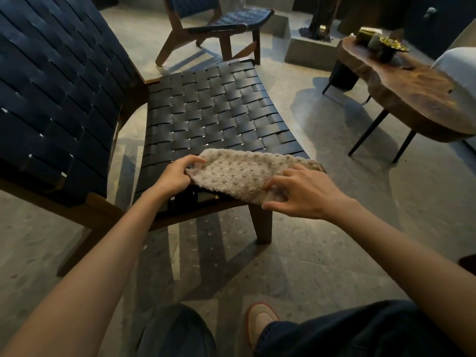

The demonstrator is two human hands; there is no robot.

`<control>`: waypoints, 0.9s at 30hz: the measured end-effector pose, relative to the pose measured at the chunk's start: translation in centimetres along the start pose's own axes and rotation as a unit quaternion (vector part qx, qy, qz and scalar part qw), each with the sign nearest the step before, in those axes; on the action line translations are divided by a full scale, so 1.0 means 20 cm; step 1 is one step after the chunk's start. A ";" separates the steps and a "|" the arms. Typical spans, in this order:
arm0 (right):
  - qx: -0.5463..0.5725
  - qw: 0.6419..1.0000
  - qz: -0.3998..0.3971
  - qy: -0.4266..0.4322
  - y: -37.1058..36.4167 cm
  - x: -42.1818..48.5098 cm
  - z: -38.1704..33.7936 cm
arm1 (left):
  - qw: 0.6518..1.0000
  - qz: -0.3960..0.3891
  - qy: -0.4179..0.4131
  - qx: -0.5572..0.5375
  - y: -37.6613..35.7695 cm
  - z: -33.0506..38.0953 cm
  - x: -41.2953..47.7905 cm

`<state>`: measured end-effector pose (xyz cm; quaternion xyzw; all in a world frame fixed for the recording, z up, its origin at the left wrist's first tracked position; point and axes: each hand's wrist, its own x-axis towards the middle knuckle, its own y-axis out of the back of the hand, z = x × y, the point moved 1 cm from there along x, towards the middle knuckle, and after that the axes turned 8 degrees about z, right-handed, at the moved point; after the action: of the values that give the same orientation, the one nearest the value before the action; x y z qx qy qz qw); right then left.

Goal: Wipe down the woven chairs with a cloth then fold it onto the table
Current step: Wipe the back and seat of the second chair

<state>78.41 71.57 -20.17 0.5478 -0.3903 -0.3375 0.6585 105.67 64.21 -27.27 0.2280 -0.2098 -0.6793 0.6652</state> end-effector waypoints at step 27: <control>0.152 0.950 0.199 -0.189 -0.41 -0.14 0.26 | 0.902 0.082 -0.338 0.256 -0.58 0.31 -0.19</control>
<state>72.24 70.27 -28.17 0.4793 -0.6552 -0.2335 0.5353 92.65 68.18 -28.94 0.1289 -0.6072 -0.5812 0.5263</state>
